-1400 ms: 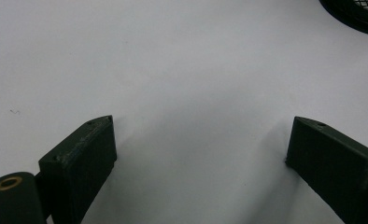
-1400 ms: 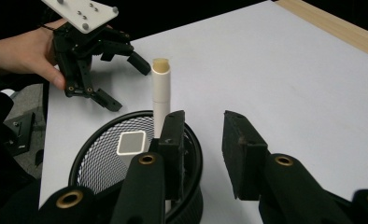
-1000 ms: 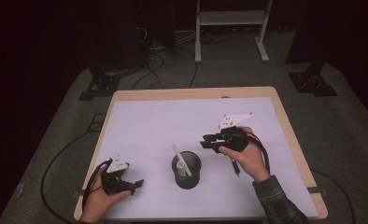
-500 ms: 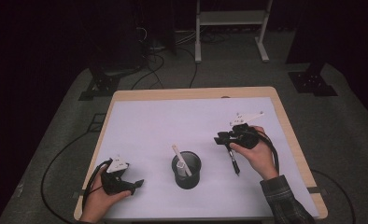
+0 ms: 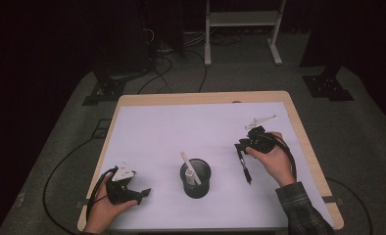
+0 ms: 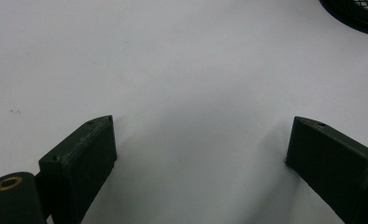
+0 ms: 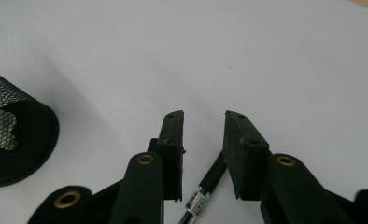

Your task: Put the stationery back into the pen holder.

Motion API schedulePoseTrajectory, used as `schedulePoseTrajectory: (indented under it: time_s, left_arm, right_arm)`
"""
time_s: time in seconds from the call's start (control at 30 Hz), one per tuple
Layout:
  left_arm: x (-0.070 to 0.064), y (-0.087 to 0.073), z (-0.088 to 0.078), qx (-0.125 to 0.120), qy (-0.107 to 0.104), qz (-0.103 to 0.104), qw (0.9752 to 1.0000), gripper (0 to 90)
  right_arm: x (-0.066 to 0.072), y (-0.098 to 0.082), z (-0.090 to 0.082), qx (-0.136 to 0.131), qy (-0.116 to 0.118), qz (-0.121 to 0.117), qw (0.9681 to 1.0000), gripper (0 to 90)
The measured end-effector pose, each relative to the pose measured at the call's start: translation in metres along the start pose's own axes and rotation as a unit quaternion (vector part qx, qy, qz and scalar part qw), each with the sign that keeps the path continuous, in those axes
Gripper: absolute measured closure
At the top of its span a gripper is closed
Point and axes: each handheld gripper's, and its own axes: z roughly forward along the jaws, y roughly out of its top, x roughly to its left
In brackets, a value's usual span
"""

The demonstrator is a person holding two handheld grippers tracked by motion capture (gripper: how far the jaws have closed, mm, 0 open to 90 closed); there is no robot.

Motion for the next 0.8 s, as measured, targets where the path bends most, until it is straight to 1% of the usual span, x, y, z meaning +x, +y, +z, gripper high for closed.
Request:
schedulePoseTrajectory:
  time_s: [0.03,0.2,0.27,0.33,0.37,0.4,0.5,0.67,0.8]
  left_arm:
    - [0.000,0.000,0.000,0.001,0.000,0.000,1.0000,7.6]
    - [0.000,0.000,0.000,0.001,-0.001,0.000,1.0000,7.6]
    - [0.000,0.000,0.000,0.001,0.000,0.000,1.0000,7.6]
    - [0.000,0.000,0.000,0.001,0.000,-0.001,1.0000,7.6]
    - [0.000,0.000,0.000,0.001,0.000,0.000,1.0000,7.6]
    - [0.000,0.000,0.000,0.001,0.000,0.000,1.0000,7.6]
    - [0.000,0.000,0.000,0.002,0.000,0.000,1.0000,7.6]
    - [0.000,0.000,0.000,0.003,-0.001,0.000,1.0000,7.6]
    - [0.000,0.000,0.000,0.003,-0.001,0.000,1.0000,7.6]
  right_arm:
    - [-0.001,0.000,0.001,0.006,-0.003,0.001,1.0000,67.5]
    - [-0.006,-0.001,0.006,0.026,-0.010,0.024,0.9993,67.0]
    - [-0.008,-0.001,0.008,0.034,-0.011,0.031,0.9989,66.9]
    - [-0.010,-0.001,0.011,0.042,-0.012,0.034,0.9985,66.9]
    - [-0.010,-0.001,0.013,0.046,-0.011,0.040,0.9981,66.7]
    - [-0.012,-0.001,0.014,0.050,-0.014,0.038,0.9979,66.4]
    - [-0.013,-0.001,0.019,0.063,-0.013,0.043,0.9970,65.4]
    - [-0.012,0.001,0.025,0.082,-0.019,0.051,0.9951,65.6]
    - [-0.012,0.005,0.029,0.100,-0.028,0.055,0.9930,66.3]
